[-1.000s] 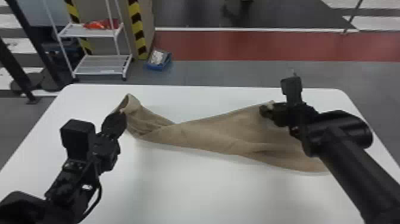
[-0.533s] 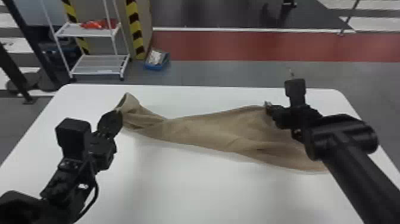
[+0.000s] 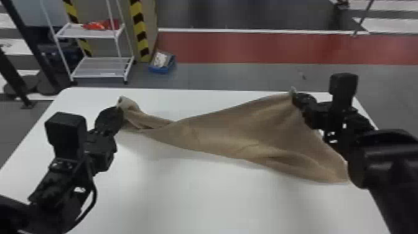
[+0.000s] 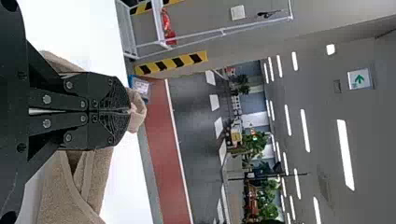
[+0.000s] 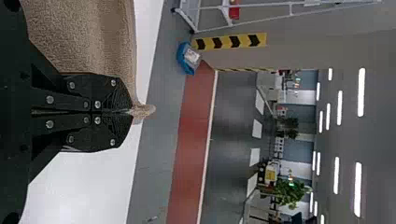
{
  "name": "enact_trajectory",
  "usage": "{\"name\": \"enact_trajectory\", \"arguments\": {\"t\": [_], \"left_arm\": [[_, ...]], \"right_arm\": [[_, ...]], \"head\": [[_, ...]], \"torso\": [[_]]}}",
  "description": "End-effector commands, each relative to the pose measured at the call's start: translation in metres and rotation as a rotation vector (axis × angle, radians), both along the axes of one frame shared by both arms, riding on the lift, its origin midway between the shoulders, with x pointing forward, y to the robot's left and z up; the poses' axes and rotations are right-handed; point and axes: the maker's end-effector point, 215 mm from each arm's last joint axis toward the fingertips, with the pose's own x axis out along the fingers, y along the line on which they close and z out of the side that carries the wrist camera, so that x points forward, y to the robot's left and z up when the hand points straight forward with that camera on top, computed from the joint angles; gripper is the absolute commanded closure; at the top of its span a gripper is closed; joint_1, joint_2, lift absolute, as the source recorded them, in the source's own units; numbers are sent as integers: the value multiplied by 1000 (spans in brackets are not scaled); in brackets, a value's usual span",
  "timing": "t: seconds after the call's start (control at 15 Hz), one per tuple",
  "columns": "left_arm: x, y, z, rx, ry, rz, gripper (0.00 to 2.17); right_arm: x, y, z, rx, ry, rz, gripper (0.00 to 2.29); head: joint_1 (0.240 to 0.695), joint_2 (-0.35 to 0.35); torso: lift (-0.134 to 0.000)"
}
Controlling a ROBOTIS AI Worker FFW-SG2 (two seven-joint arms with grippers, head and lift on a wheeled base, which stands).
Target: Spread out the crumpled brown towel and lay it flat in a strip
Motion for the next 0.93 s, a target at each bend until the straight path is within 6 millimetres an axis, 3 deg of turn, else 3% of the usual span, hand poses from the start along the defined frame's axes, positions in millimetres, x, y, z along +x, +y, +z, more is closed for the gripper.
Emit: {"name": "enact_trajectory", "arguments": {"t": [0.0,0.27,0.47,0.6,0.73,0.87], "left_arm": [[-5,4,8,1,-6,11,1379],[-11,28,23,10,-32,64,1382],[-15,32,40,12,-55,73,1382],[-18,41,36,30,-33,89,1382],[-18,38,29,40,-12,75,1382],[-15,27,14,34,15,53,1379]], "right_arm": [[-16,-23,40,50,-84,-22,1420],[-33,-91,75,89,-143,-111,1420],[-44,-129,90,122,-171,-173,1420],[-49,-151,98,149,-184,-199,1420],[-56,-155,89,156,-167,-199,1420],[-64,-145,84,156,-163,-183,1420]], "head": [[688,-25],[655,-61],[642,-90],[629,-119],[626,-133],[634,-147]], "torso": [[-124],[-124],[-124],[-124],[-124],[-124]]}}
